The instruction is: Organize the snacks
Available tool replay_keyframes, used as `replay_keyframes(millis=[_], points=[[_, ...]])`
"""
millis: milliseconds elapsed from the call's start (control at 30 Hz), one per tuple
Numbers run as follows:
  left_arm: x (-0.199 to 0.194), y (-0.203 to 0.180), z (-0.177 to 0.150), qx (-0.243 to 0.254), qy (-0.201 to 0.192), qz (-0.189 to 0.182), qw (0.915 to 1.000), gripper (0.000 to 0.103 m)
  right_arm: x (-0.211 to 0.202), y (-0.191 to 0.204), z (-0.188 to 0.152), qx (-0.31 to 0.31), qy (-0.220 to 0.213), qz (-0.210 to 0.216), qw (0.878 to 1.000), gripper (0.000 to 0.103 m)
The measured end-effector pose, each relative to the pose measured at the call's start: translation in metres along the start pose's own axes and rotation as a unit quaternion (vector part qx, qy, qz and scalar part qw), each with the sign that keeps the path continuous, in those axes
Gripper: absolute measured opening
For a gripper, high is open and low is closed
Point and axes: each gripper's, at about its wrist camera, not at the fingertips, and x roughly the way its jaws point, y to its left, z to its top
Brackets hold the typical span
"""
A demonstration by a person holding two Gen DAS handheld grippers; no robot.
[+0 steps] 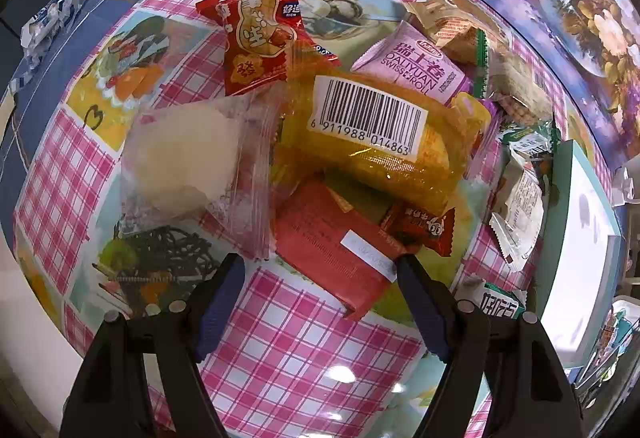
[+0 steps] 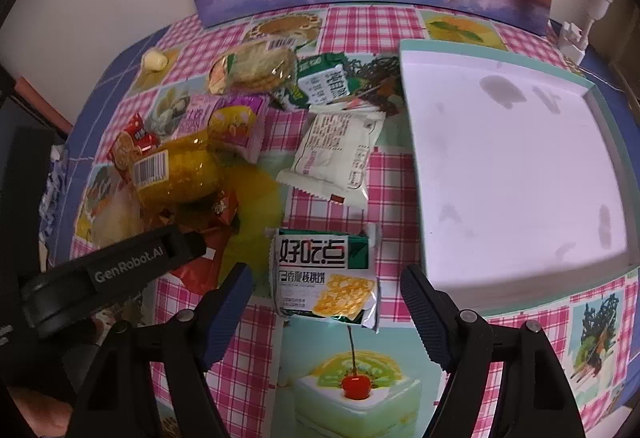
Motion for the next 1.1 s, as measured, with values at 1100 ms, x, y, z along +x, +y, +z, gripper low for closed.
replay_keyframes(millis=[1100], points=[[0.018, -0.047, 0.014, 0.018, -0.020, 0.020, 0.9994, 0.080, 0.051, 0.014, -0.002, -0.031, 0.043, -0.037, 0.998, 0.079]])
